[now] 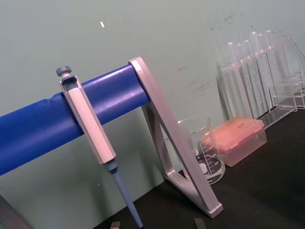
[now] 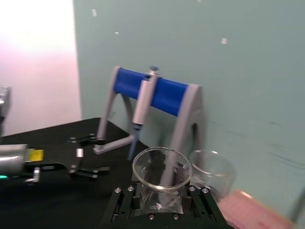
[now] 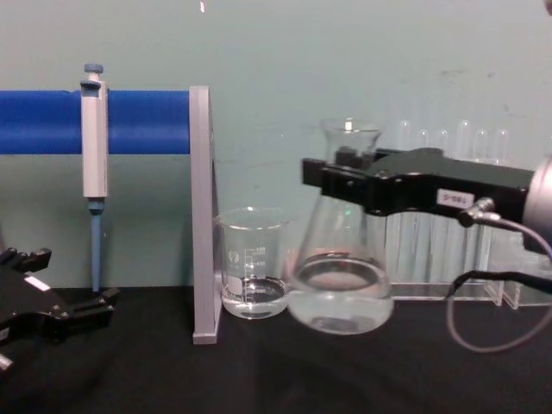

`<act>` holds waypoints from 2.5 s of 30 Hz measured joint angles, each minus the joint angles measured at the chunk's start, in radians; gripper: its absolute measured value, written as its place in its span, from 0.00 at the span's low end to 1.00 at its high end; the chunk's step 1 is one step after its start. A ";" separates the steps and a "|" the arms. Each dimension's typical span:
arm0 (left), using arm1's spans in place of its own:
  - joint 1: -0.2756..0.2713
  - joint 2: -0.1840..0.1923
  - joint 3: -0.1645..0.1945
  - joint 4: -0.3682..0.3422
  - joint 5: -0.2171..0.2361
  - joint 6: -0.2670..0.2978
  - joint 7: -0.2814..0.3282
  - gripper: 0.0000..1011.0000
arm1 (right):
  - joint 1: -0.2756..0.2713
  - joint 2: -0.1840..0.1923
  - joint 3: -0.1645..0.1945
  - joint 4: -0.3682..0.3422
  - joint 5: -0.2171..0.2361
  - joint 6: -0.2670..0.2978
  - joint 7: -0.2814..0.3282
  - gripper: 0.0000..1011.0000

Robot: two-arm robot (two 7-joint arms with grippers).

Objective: Grasp the erlenmeyer flask with one hand, shake it three times, then place it back.

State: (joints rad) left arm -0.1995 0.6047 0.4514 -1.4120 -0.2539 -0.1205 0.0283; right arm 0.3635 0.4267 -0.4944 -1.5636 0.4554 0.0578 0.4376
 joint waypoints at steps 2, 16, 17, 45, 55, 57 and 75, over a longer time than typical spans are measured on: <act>0.000 0.000 0.000 0.000 0.000 0.000 0.000 0.99 | -0.007 0.000 0.015 0.001 -0.007 0.002 -0.015 0.45; 0.000 0.000 0.000 0.000 0.000 0.000 0.000 0.99 | -0.045 -0.004 0.090 -0.012 -0.039 0.018 -0.066 0.45; 0.000 0.000 0.000 0.000 0.000 0.000 0.000 0.99 | -0.047 -0.005 0.093 -0.013 -0.040 0.019 -0.068 0.45; 0.000 0.000 0.000 0.000 0.000 0.000 0.000 0.99 | -0.044 -0.027 0.085 -0.016 -0.055 0.026 0.000 0.45; 0.000 0.000 0.000 0.000 0.000 0.000 0.000 0.99 | -0.028 -0.027 0.031 -0.018 -0.038 0.022 0.060 0.45; 0.000 0.000 0.000 0.000 0.000 0.000 0.000 0.99 | -0.026 -0.025 0.023 -0.020 -0.035 0.021 0.068 0.45; 0.000 0.000 0.000 0.000 0.000 0.000 0.000 0.99 | 0.004 -0.014 -0.069 -0.024 -0.002 0.012 0.144 0.45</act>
State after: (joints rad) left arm -0.1995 0.6047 0.4514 -1.4120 -0.2539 -0.1205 0.0283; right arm 0.3675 0.4122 -0.5633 -1.5878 0.4538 0.0697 0.5816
